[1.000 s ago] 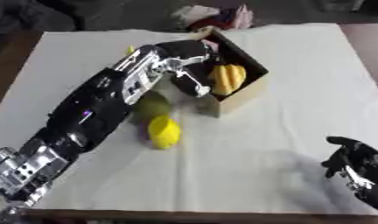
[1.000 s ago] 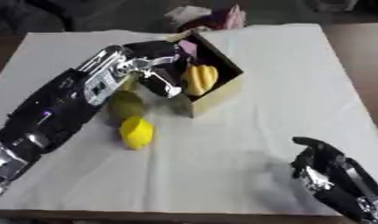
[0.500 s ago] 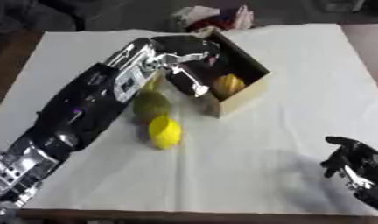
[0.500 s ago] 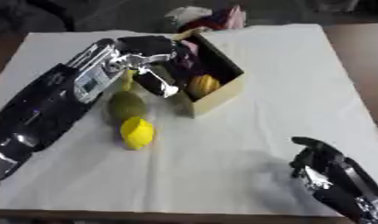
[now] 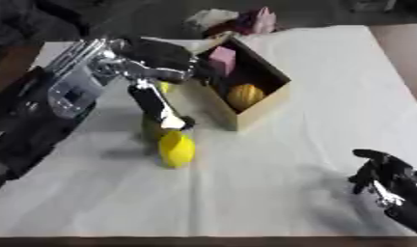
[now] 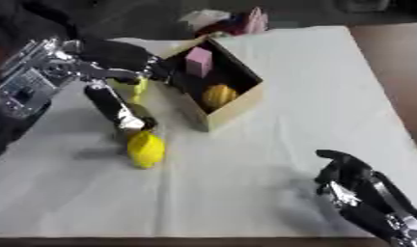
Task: Pick up objects on the table and place them in the box.
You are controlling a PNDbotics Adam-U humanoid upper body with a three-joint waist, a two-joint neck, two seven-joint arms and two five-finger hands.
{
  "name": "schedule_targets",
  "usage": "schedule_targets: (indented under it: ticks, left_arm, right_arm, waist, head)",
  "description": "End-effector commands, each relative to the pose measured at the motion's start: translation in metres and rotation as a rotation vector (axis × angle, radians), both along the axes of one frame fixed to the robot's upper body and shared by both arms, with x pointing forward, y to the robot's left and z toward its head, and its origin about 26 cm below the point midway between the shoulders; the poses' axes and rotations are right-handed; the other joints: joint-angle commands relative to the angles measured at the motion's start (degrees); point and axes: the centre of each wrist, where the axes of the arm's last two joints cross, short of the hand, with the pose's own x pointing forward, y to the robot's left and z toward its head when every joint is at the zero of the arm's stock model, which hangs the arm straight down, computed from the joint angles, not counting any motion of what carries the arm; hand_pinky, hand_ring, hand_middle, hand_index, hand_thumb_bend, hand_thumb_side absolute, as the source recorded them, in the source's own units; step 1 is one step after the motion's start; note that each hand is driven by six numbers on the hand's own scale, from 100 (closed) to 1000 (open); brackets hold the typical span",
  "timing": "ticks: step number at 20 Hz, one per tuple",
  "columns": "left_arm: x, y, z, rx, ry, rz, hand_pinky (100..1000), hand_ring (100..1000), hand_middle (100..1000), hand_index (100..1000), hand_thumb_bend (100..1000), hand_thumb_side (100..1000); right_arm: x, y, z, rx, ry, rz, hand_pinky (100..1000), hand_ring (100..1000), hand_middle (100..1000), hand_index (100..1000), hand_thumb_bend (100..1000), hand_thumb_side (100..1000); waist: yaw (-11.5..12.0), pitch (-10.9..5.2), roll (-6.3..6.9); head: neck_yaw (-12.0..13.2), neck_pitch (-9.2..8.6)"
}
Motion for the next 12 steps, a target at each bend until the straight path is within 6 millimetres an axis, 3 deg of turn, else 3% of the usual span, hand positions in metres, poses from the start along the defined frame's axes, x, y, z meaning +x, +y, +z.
schedule_targets:
  ticks: [1, 5, 12]
  left_arm:
    - [-0.006, 0.007, 0.003, 0.211, -0.019, -0.032, 855, 823, 844, 925, 498, 483]
    - [0.002, 0.012, -0.016, 0.285, -0.011, -0.014, 872, 846, 859, 930, 570, 507]
    - [0.013, 0.012, -0.039, 0.332, -0.030, -0.021, 890, 866, 876, 940, 584, 517]
  right_arm:
    - [0.002, -0.004, 0.009, -0.016, -0.030, -0.004, 698, 466, 484, 841, 100, 415]
    - [0.003, -0.003, 0.009, -0.013, -0.034, -0.004, 699, 466, 484, 841, 100, 410]
    - [0.003, -0.003, 0.010, -0.011, -0.035, -0.002, 699, 466, 484, 841, 100, 410]
  waist:
    - [0.0, -0.73, -0.09]
    - [-0.1, -0.73, -0.27]
    - [-0.1, -0.67, -0.39]
  head:
    - [-0.2, -0.85]
    - [-0.2, -1.02]
    - [-0.4, -1.05]
